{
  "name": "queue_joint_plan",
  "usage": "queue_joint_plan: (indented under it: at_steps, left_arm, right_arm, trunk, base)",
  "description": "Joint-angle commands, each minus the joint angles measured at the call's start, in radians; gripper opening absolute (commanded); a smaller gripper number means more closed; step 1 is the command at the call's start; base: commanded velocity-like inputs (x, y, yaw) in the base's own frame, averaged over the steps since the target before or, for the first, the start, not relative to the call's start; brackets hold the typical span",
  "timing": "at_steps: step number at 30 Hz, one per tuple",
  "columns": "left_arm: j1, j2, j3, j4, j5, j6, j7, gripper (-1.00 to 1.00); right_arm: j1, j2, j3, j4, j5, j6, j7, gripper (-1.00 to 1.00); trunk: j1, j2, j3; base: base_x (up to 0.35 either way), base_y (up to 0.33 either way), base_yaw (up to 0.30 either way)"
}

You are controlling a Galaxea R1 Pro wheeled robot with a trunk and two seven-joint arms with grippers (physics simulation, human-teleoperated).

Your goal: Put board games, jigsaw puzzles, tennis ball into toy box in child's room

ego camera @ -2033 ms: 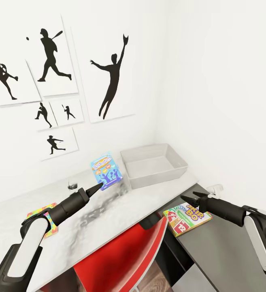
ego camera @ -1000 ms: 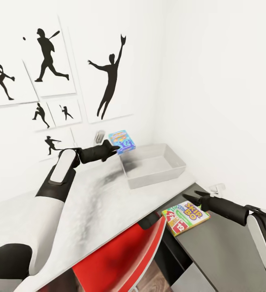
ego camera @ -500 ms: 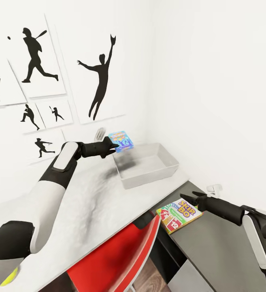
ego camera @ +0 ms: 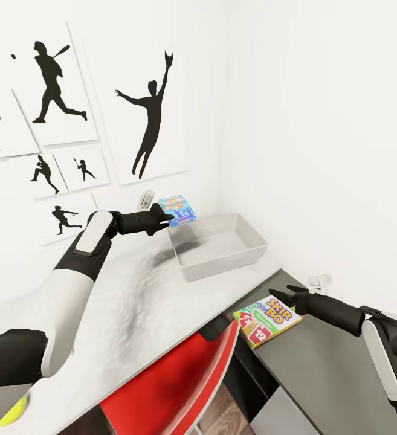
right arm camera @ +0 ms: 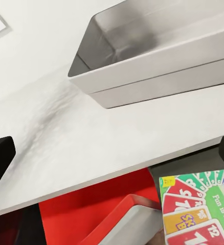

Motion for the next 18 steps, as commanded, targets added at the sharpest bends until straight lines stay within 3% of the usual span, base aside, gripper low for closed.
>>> queue_joint_plan:
  at_steps: [1,18]
  left_arm:
    - [-0.001,0.001,-0.003,-0.001,0.011,0.000,0.009,-1.00]
    - [-0.001,0.001,-0.003,-0.001,0.011,0.000,0.009,-1.00]
  right_arm:
    - [-0.001,0.000,-0.001,0.000,-0.002,0.006,0.002,1.00]
    - [-0.001,0.000,-0.001,0.000,-0.002,0.006,0.002,1.00]
  trunk:
    - [0.001,-0.002,-0.002]
    - [0.001,-0.002,-0.002]
  base:
    - [0.000,0.000,0.000]
    - [0.000,0.000,0.000]
